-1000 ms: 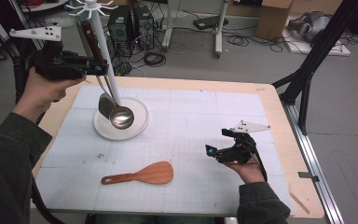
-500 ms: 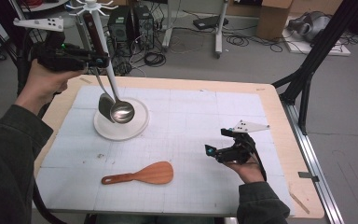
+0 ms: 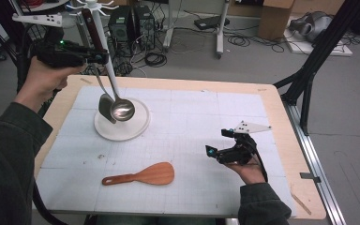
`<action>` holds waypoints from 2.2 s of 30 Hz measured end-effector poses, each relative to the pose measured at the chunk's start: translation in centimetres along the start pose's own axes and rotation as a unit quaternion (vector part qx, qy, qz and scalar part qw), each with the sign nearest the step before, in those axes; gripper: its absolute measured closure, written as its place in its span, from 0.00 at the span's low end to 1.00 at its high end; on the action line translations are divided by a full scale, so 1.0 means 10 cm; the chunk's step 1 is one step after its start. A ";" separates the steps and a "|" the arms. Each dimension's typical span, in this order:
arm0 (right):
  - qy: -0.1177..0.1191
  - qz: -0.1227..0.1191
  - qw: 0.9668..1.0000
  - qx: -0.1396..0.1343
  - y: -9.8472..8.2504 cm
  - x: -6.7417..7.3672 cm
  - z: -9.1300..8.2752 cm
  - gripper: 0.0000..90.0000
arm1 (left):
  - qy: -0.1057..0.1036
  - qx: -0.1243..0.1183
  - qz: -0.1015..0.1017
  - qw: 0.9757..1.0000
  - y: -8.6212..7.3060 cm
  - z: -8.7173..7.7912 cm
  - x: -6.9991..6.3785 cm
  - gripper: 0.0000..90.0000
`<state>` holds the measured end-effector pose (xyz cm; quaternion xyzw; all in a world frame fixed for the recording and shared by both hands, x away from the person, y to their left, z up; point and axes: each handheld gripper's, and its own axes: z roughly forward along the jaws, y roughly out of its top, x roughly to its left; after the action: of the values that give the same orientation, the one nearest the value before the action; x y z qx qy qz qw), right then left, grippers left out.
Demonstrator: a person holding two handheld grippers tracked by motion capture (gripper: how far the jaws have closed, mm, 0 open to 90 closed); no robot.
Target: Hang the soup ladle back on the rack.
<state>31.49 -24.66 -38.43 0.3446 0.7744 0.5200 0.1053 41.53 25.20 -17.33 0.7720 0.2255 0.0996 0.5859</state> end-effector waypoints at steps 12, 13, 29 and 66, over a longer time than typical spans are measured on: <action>0.004 -0.003 1.000 -0.004 0.00 0.01 -0.01 0.00 | 0.001 0.006 -0.013 1.000 -0.02 0.03 0.08 0.81; 0.004 -0.003 1.000 -0.005 0.00 0.01 -0.01 0.00 | 0.000 0.005 -0.014 1.000 -0.02 0.04 0.08 0.81; 0.011 -0.005 1.000 -0.004 0.00 0.03 0.01 0.00 | 0.009 0.006 -0.030 1.000 0.00 0.08 0.09 0.81; 0.018 -0.009 1.000 -0.006 0.01 0.07 0.04 0.00 | 0.052 -0.010 -0.045 0.998 -0.15 -0.19 0.05 0.74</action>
<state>31.20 -23.95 -38.39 0.3273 0.7765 0.5294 0.0981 40.86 27.43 -18.20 0.7491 0.2891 0.1149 0.5849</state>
